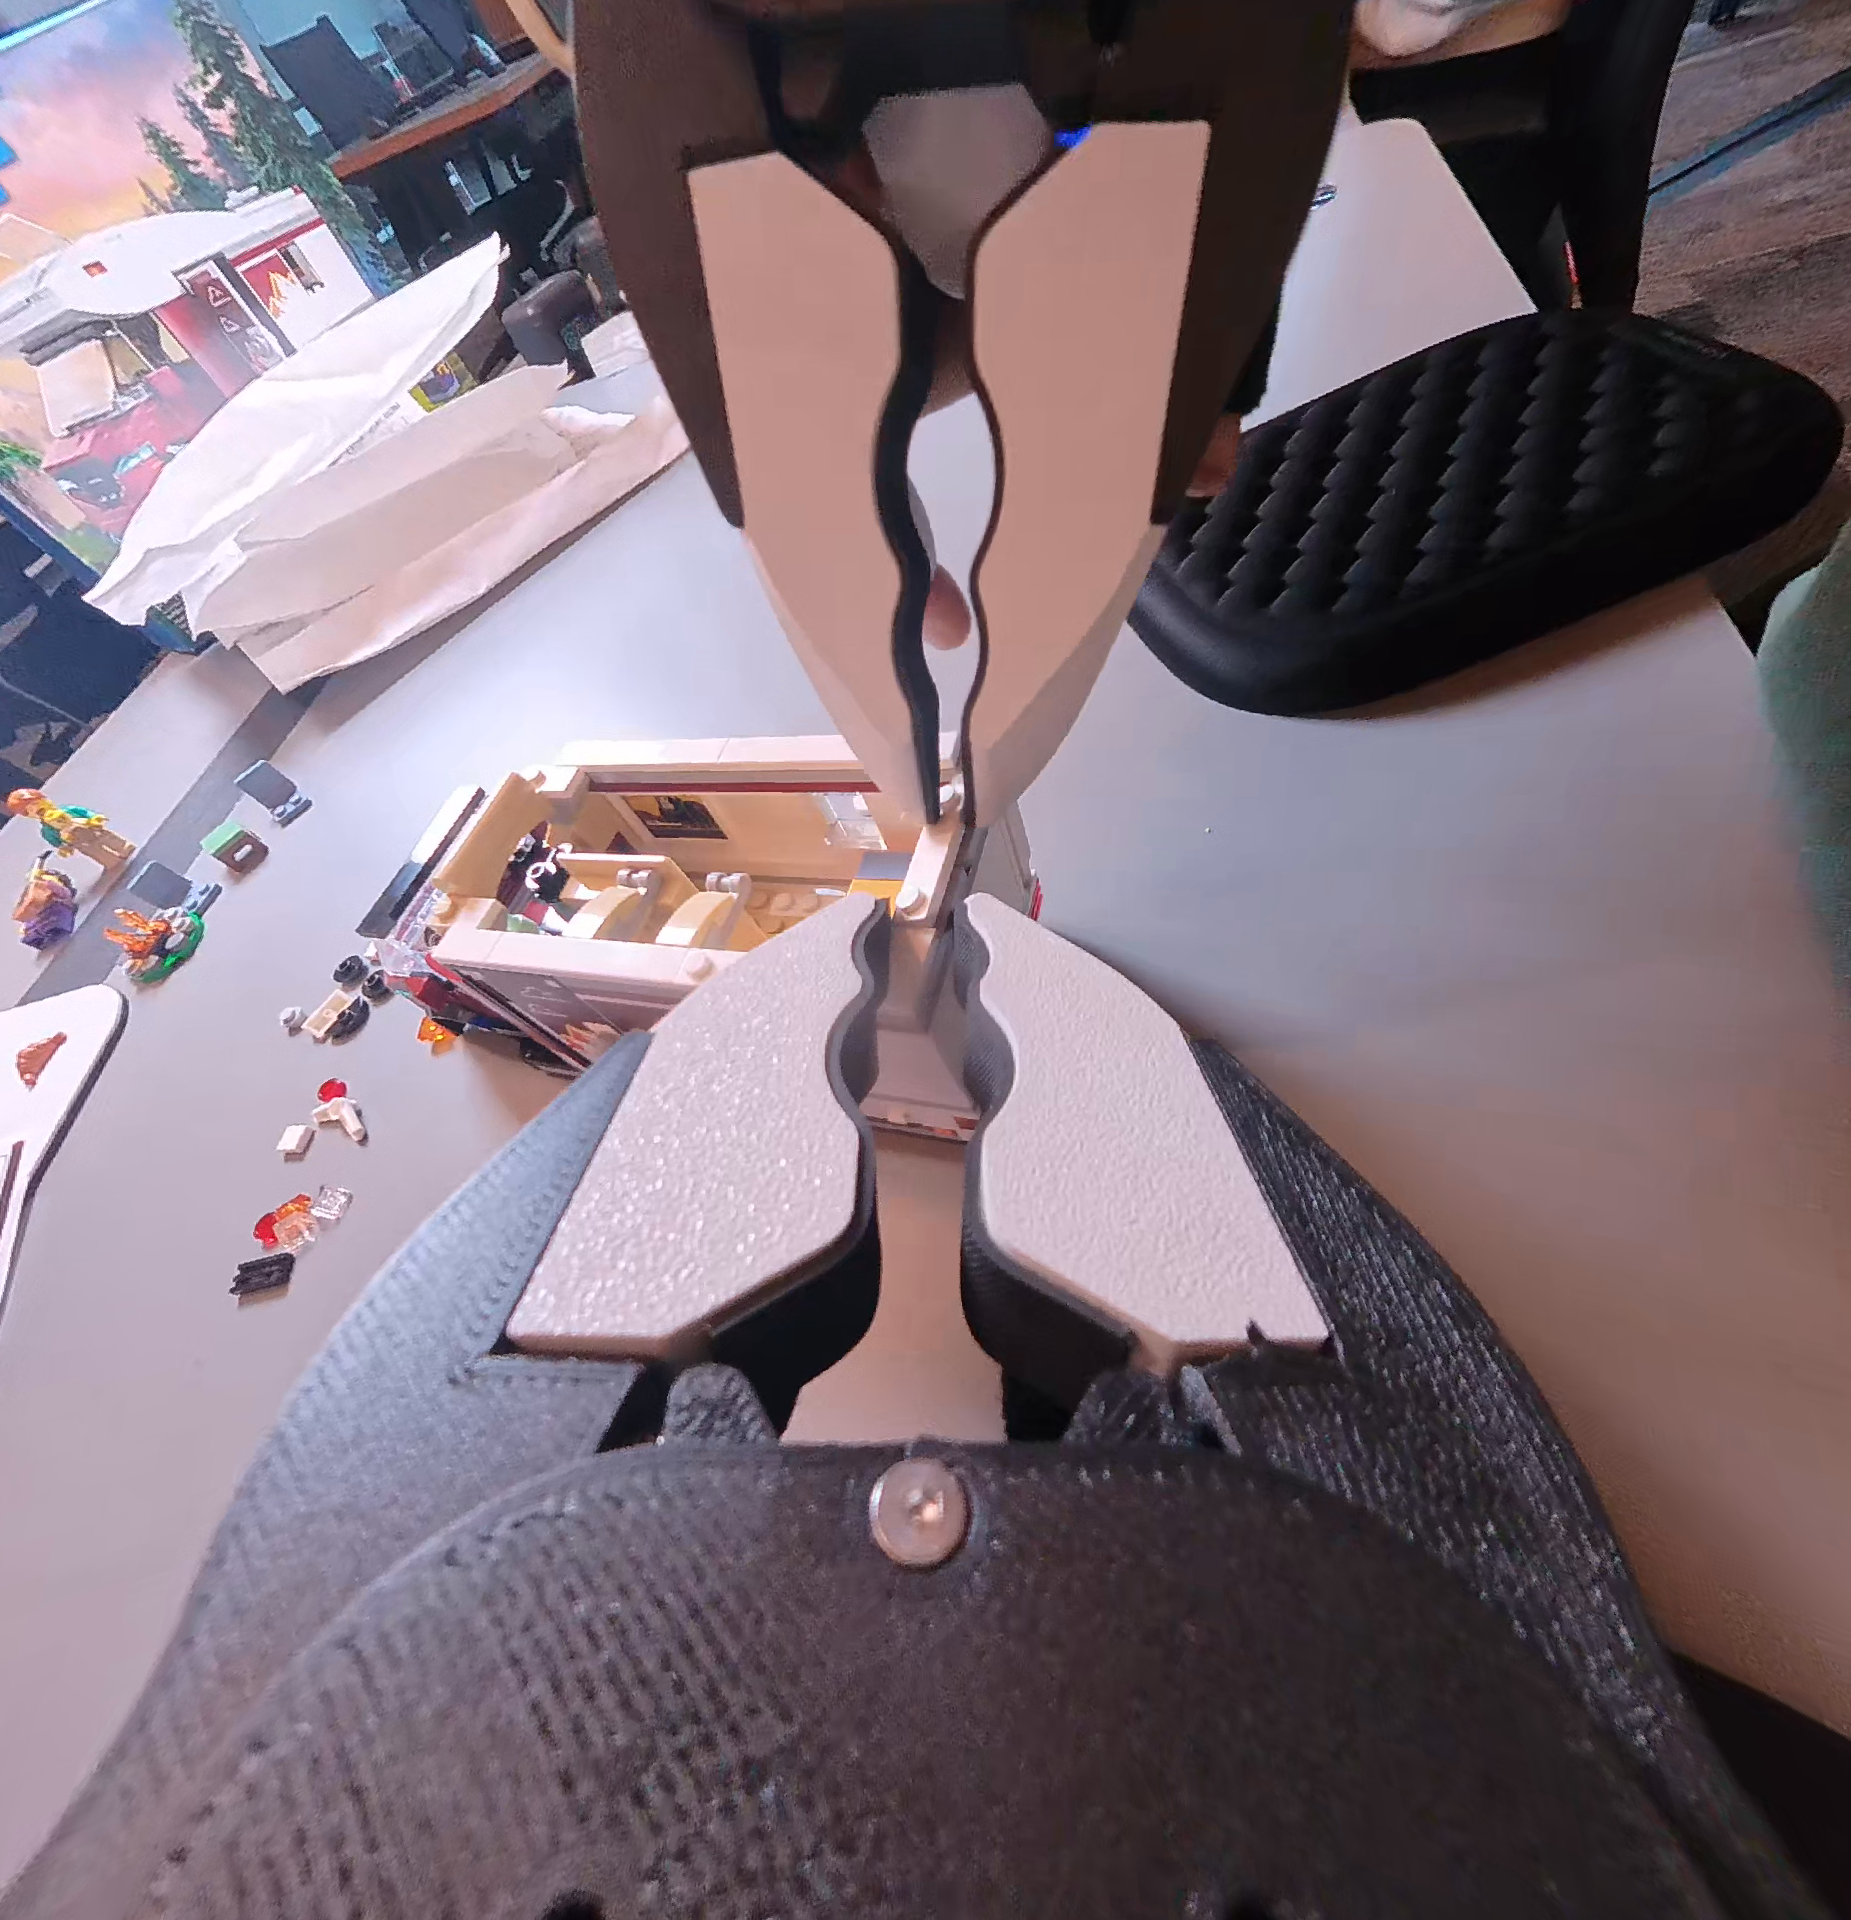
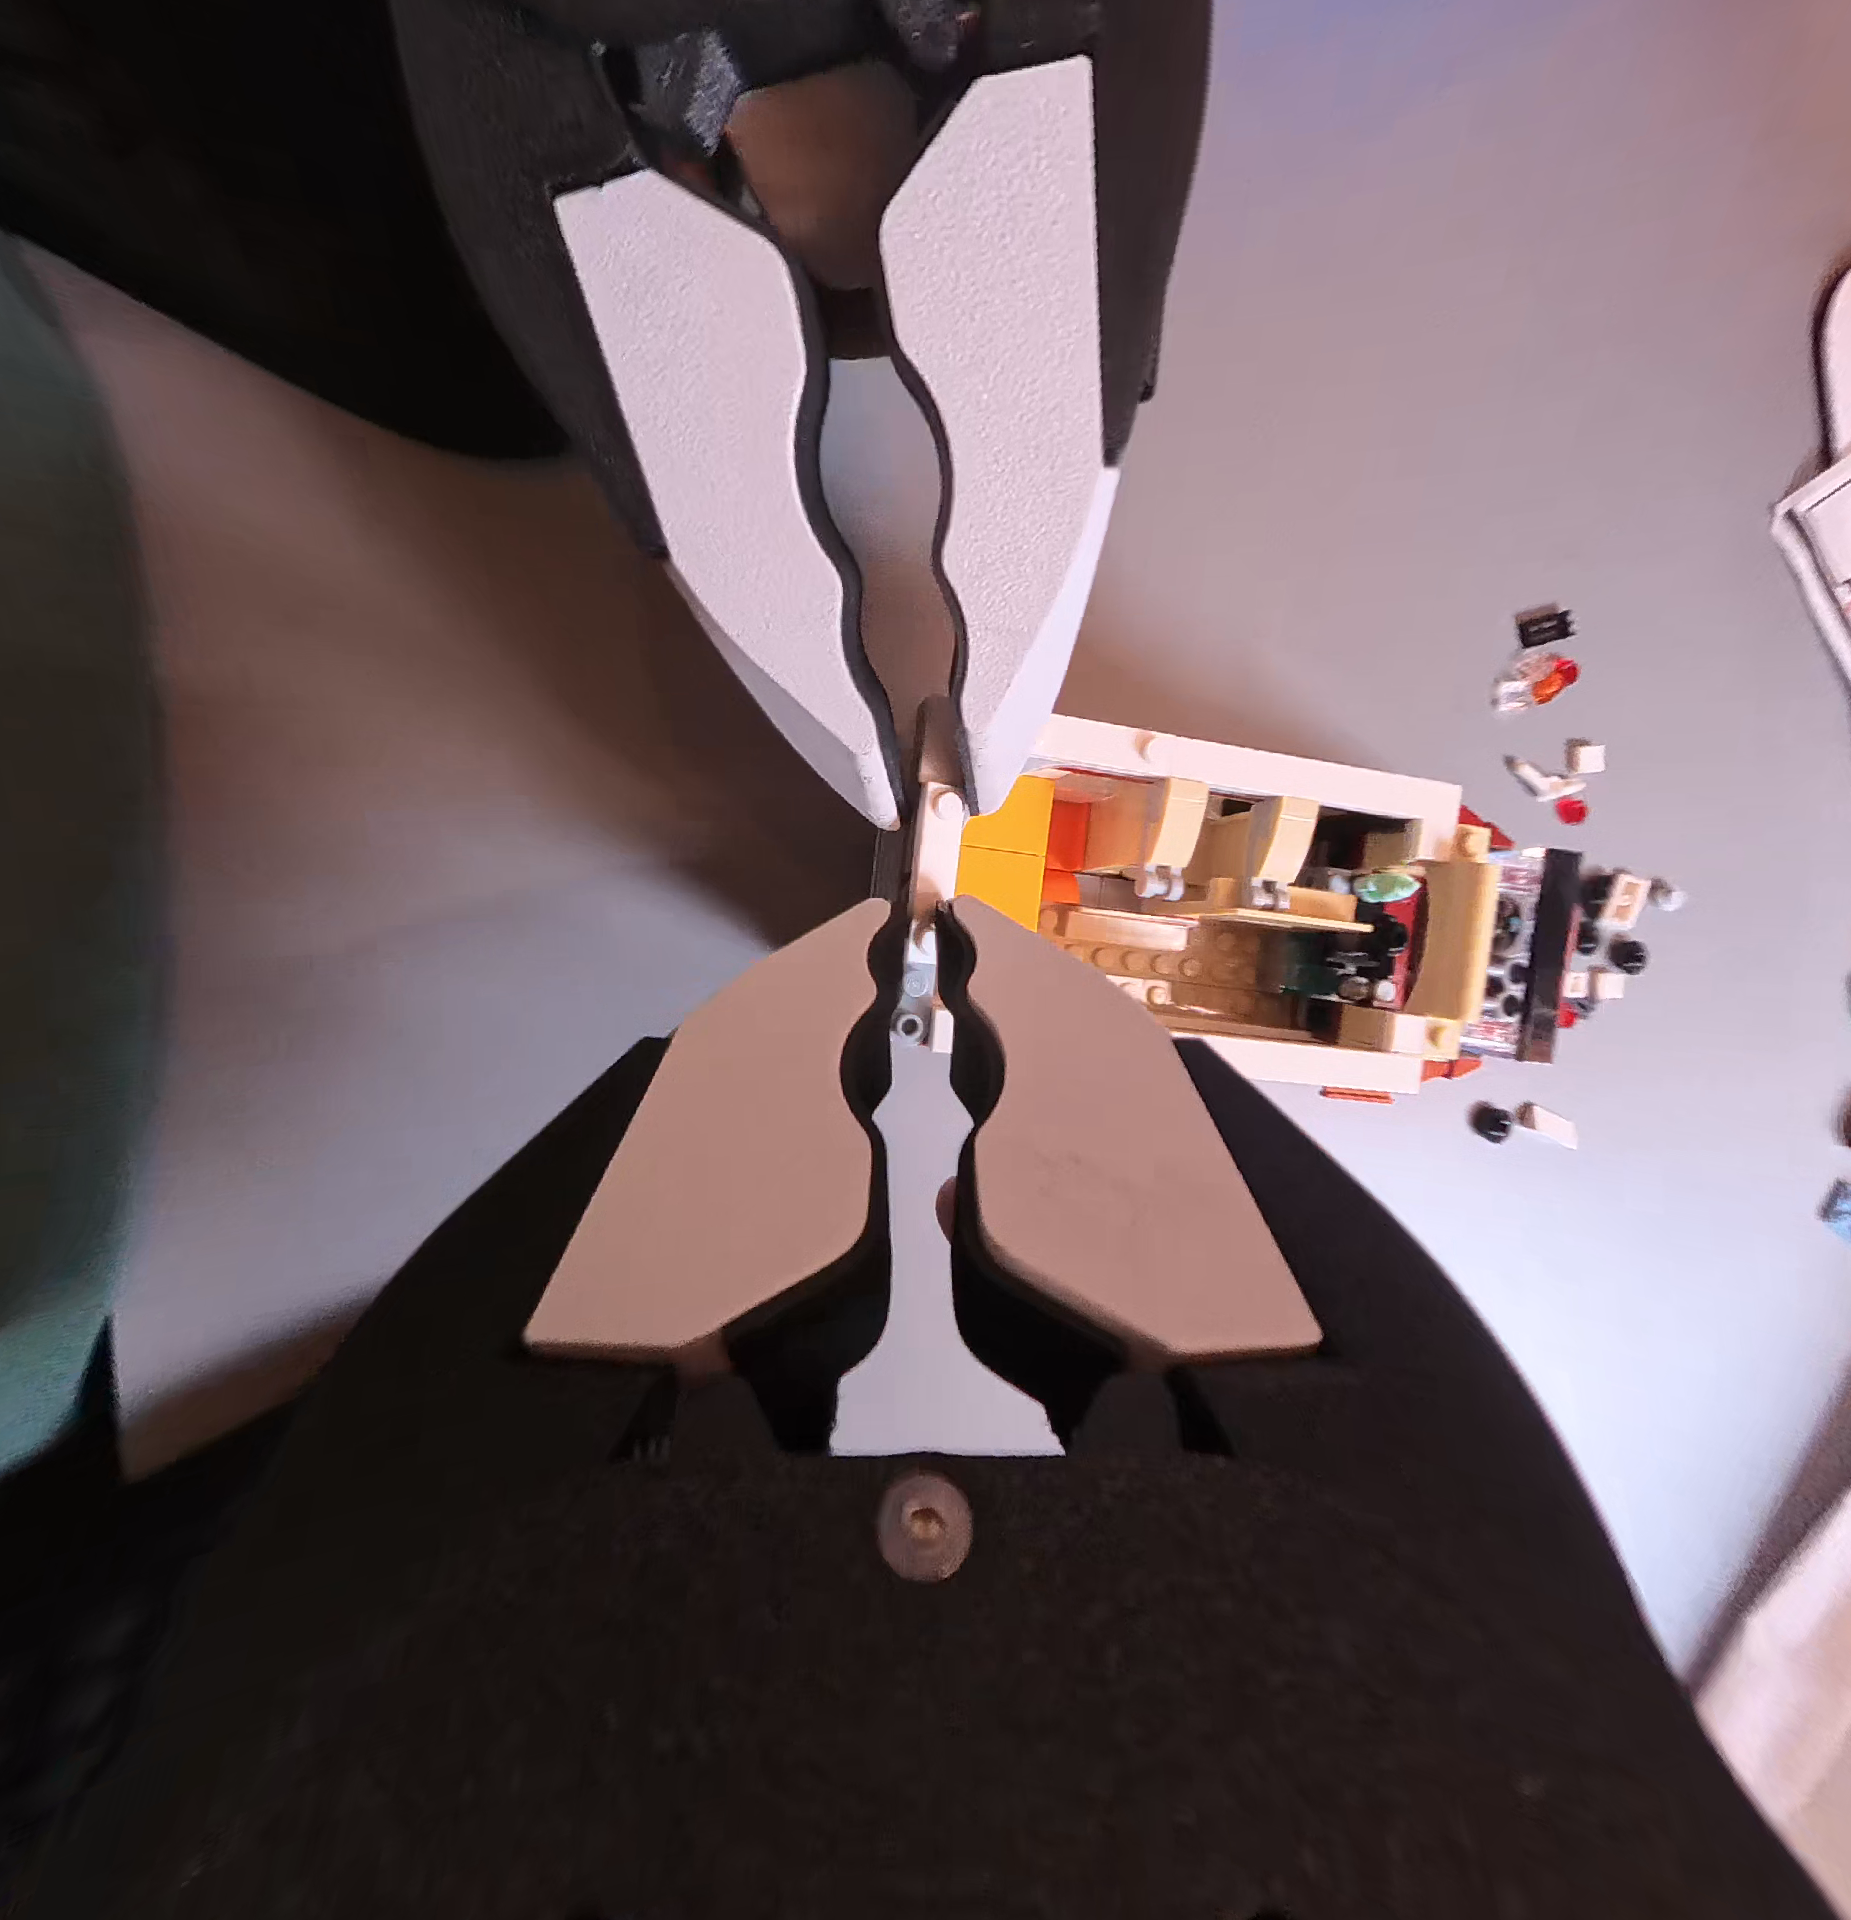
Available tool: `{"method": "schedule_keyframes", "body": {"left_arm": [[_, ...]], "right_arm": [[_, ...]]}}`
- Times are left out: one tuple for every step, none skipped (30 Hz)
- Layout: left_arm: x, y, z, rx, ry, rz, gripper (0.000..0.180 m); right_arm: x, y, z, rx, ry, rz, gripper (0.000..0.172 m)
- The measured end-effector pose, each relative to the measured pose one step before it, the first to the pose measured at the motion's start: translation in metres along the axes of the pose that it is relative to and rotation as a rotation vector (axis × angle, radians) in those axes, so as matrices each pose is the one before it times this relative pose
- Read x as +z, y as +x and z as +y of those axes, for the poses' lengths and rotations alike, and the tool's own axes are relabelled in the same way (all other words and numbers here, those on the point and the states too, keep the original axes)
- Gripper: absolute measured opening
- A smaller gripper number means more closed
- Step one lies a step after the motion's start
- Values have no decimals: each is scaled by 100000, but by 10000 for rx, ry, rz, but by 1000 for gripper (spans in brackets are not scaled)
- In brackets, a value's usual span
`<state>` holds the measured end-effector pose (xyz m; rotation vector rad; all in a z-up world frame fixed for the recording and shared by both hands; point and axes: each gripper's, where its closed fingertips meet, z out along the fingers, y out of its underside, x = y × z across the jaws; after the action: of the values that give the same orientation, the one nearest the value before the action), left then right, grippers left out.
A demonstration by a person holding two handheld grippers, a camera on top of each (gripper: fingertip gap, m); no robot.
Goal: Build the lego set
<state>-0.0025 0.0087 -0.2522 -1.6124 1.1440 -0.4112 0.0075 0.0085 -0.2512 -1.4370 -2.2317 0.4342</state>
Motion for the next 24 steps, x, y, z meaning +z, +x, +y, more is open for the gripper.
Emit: {"method": "schedule_keyframes", "body": {"left_arm": [[4, 6, -10, -87, 17, 34, 11], [-7, 26, -6, -141, 34, 69, 11], [-40, 37, -16, -208, 46, 115, 11], [-59, 93, -72, -295, 81, 193, 12], [-102, 81, -171, -352, 157, 194, 13], [-97, 5, -223, -314, 183, 131, 13], [-64, -56, -151, -225, 98, 60, 14], [-1, -52, -42, -102, 14, 13, 14], [71, -19, 59, 11, -70, -10, 14], [118, 80, 151, 75, -127, 12, 12], [117, 3, 88, 61, -80, -67, 12], [5, -82, -12, 69, -23, -100, 9], [-13, 3, 4, 40, -37, -12, 9], [-2, 9, 2, 15, -16, -8, 9], [6, 5, 7, 54, -9, -26, 9], [0, 16, 8, 83, -24, -32, 9], [1, 53, -5, 89, -38, -16, 9], [26, 56, -8, 83, -36, -19, 9], [15, 55, 4, 99, -25, -19, 9], [9, 43, 1, 81, -15, -13, 9], [3, 27, -9, 17, -12, -3, 9], [5, 13, 8, -33, -7, 5, 8], [3, 16, -13, -44, 5, 6, 8], [0, 11, 5, -35, 9, 2, 8]], "right_arm": [[0, -21, 5, -261, -56, 231, 5], [12, -28, 9, -243, -48, 211, 5], [8, -24, 0, -207, -38, 187, 5], [9, -46, -27, -166, -8, 148, 5], [11, -11, -18, -105, -5, 127, 5], [10, -4, -6, -77, 3, 106, 5], [12, -15, -8, -74, 8, 92, 5], [1, -9, -17, -94, 21, 90, 5], [13, -10, -19, -117, 35, 94, 5], [12, -31, -25, -177, 51, 108, 5], [3, -17, -19, -264, 58, 147, 5], [7, -10, -19, -330, 54, 198, 5], [-6, -15, 3, -279, 28, 217, 5], [-1, -14, -17, -195, 13, 200, 6], [-18, -5, 1, -181, 19, 194, 5], [-13, -19, 2, -157, 14, 179, 6], [-37, -32, -8, -159, -7, 145, 5], [-18, -34, 12, -129, -15, 122, 5], [-23, -27, 6, -61, -13, 87, 5], [-5, -21, 9, -7, -2, 61, 5], [-14, -20, 6, -2, 7, 35, 5], [0, -14, 9, -20, -2, 27, 5], [8, -6, 7, -89, -16, 41, 5], [2, -15, 10, -152, -48, 64, 5]]}}
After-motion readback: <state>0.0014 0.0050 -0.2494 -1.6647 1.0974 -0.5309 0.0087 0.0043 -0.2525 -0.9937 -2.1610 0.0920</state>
